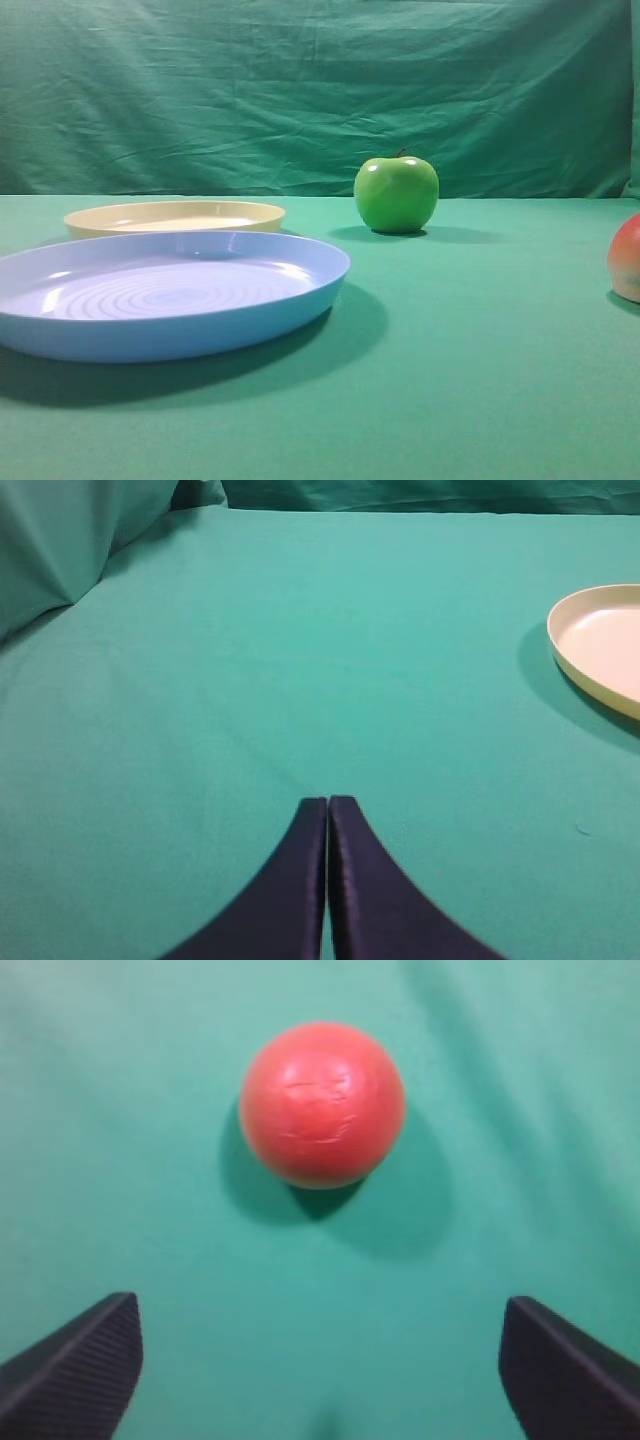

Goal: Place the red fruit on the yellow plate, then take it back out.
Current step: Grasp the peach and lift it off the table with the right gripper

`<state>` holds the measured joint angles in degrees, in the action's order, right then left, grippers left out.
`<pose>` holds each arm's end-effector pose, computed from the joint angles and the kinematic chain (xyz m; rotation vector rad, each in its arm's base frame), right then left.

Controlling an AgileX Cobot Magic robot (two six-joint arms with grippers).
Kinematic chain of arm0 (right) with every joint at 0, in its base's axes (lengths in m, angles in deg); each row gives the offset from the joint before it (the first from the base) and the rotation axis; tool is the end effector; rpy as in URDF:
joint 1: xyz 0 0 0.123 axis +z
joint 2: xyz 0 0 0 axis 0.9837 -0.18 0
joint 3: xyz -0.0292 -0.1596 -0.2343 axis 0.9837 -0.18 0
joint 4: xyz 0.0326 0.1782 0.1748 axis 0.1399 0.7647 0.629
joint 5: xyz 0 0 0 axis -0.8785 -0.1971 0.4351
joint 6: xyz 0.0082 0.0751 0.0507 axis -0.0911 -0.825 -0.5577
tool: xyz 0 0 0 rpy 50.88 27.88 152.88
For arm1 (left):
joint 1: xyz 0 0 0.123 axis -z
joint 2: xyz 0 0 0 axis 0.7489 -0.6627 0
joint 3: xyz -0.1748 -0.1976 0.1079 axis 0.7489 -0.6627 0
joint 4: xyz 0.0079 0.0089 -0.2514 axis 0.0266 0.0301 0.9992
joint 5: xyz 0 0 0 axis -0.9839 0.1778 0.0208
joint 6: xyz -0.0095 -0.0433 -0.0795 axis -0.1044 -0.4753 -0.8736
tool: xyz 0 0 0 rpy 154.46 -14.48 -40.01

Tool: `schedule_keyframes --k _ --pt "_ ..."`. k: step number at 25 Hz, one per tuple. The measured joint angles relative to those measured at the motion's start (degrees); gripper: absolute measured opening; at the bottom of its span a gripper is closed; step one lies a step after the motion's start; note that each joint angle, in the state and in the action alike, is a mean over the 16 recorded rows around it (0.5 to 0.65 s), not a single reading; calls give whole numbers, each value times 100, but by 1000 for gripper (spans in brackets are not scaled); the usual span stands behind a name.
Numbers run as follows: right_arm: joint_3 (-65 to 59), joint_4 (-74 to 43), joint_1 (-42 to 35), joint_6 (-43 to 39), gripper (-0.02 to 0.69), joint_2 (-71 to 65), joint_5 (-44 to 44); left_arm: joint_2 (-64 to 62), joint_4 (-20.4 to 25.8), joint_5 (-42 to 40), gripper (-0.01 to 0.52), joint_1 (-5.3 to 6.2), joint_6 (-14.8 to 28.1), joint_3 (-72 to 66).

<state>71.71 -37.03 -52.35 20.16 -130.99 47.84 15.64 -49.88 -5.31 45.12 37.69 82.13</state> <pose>0.1769 0.0870 0.2452 -0.6141 2.7964 0.0429 0.0508 0.0137 0.1777 -0.1627 1.8309 0.1310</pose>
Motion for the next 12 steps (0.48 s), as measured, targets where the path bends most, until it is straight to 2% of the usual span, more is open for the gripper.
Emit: schedule_keyframes --k 12 --pt "442 -211 5 -332 643 -1854 -753 0 0 0 0 0 0 0"
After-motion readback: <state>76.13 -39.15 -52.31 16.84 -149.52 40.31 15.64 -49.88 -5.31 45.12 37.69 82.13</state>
